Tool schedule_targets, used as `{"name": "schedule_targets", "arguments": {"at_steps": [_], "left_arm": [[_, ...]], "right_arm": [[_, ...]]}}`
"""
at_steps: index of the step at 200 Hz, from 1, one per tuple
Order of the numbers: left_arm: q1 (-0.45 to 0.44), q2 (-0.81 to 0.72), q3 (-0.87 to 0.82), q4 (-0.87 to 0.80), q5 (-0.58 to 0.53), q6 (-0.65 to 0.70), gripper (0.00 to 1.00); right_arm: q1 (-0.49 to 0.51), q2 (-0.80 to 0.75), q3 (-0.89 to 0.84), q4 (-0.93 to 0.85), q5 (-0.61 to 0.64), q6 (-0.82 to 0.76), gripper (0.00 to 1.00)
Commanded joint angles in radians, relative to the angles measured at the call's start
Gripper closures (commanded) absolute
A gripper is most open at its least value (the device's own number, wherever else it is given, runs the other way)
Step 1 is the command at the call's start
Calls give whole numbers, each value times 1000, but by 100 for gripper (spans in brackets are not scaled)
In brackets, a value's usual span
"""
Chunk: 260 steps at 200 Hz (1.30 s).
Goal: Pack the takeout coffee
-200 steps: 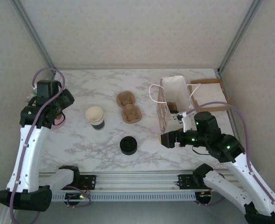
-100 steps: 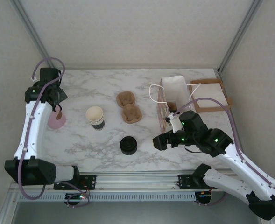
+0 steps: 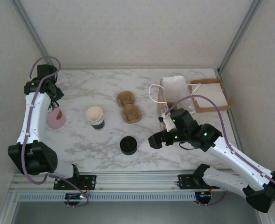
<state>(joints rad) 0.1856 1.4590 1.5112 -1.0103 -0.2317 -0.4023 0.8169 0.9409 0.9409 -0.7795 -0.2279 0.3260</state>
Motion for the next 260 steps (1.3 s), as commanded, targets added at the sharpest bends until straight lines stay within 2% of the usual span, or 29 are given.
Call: {"name": "schedule_targets", "arguments": {"at_steps": [1,40,128,204,260], "left_arm": [[11,5,-1,12,13,18,65],[14,14,-17,19,13,19,68],[14,-5,-69,23,13,19,67],[14,-8,-36,8,5,23,89],[12,-37,18,-28,-16,32,94]], "right_arm": [[10,5,33,16,18,-16,1],[10,3,30,10,25,-15,1],[9,17,33,10,36,-16,1],[10,22,30,10,40,-17,1],[10,25,37,4,40,-16,1]]}}
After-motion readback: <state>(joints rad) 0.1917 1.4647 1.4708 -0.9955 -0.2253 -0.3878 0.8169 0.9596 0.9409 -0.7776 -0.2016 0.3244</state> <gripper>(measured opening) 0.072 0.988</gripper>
